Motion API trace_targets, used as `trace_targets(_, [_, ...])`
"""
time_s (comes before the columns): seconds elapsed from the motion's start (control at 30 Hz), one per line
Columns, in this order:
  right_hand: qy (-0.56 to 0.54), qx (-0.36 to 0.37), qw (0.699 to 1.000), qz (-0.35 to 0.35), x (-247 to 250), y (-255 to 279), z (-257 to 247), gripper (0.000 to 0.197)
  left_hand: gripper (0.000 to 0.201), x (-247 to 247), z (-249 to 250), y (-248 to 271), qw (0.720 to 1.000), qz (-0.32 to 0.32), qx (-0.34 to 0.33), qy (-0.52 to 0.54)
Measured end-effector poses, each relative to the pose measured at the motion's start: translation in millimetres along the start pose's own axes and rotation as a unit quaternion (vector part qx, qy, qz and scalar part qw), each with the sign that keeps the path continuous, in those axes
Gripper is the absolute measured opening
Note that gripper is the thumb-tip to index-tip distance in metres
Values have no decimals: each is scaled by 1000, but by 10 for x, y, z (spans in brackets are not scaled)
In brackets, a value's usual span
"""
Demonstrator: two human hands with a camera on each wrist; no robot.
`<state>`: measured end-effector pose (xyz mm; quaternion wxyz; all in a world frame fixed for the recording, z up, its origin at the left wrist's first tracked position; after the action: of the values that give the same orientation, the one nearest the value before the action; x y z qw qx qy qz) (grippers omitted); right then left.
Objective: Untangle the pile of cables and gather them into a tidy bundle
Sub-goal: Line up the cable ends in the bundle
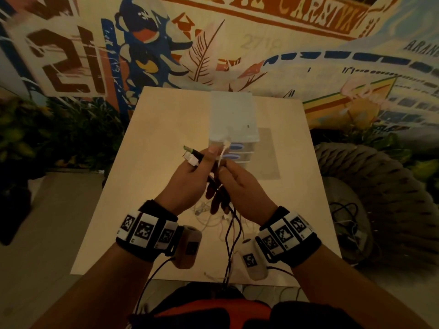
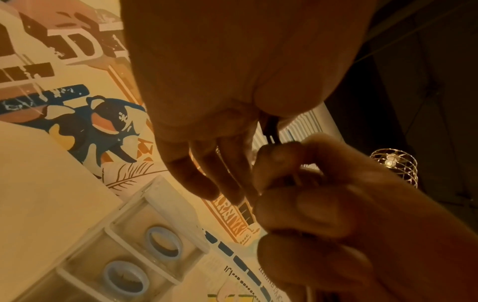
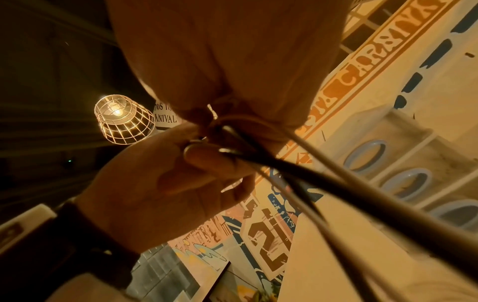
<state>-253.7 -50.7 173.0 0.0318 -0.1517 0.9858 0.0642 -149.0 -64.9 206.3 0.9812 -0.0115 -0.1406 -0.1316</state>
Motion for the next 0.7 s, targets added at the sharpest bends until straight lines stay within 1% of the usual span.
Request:
trace_targets(0.07, [2,-3,1000,14,5,-14,40,29,31,-19,-9,-5,1000,-7,6,-5])
trace_targets(0.13, [-11,-8,1000,27,-1,-26,82,36,31,-12,-11,-10,1000,3,12,-4])
trace_targets(0.2, [-15,3,999,33,-26,-30,77,41,31,-3,-34,-19,1000,9,9,1])
trace_targets(0.23, [-5,11,999,33,-40,-28,57,41,34,-2,-77,-32,1000,11,11,-1])
trace_targets(0.33, [34,27,999,32,-48,-31,11,34,49,8,-149,-51,999,7,30,-8])
trace_targets(0.37, [39,29,998,37,-36,-34,3,32,50,11,-170,-56,999,4,31,-12])
trace_targets(0.4, [35,32,998,46,-19,-39,4,28,45,19,-159,-57,1000,3,25,-11])
trace_targets(0.47, [16,43,997,68,22,-45,18,13,32,38,-116,-61,1000,-6,13,-17])
trace_targets(0.5, [10,46,995,86,42,-43,26,14,32,36,-118,-70,1000,-15,10,-23])
trace_targets(0.57, [9,50,992,117,72,-41,46,25,31,24,-130,-92,999,-24,6,-29])
trace_targets(0.6, [8,51,990,128,80,-42,53,24,31,21,-131,-100,999,-25,7,-27])
trace_targets(0.67, [8,54,988,142,92,-52,77,10,36,26,-192,-132,999,-15,20,-36])
trace_targets(0.7, [5,54,987,150,104,-61,88,13,37,25,-217,-139,999,-12,26,-41])
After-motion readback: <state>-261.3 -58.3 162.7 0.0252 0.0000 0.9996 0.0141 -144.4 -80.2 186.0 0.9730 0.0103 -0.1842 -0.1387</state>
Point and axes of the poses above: each hand's wrist, its own y-axis away from the middle knuckle, its own x-axis out of the back of the hand, z = x × y, the point moved 6 cm from there along -y, towards the middle knuckle, and after that the axes turned 8 degrees about -y, right-handed, at the moved point
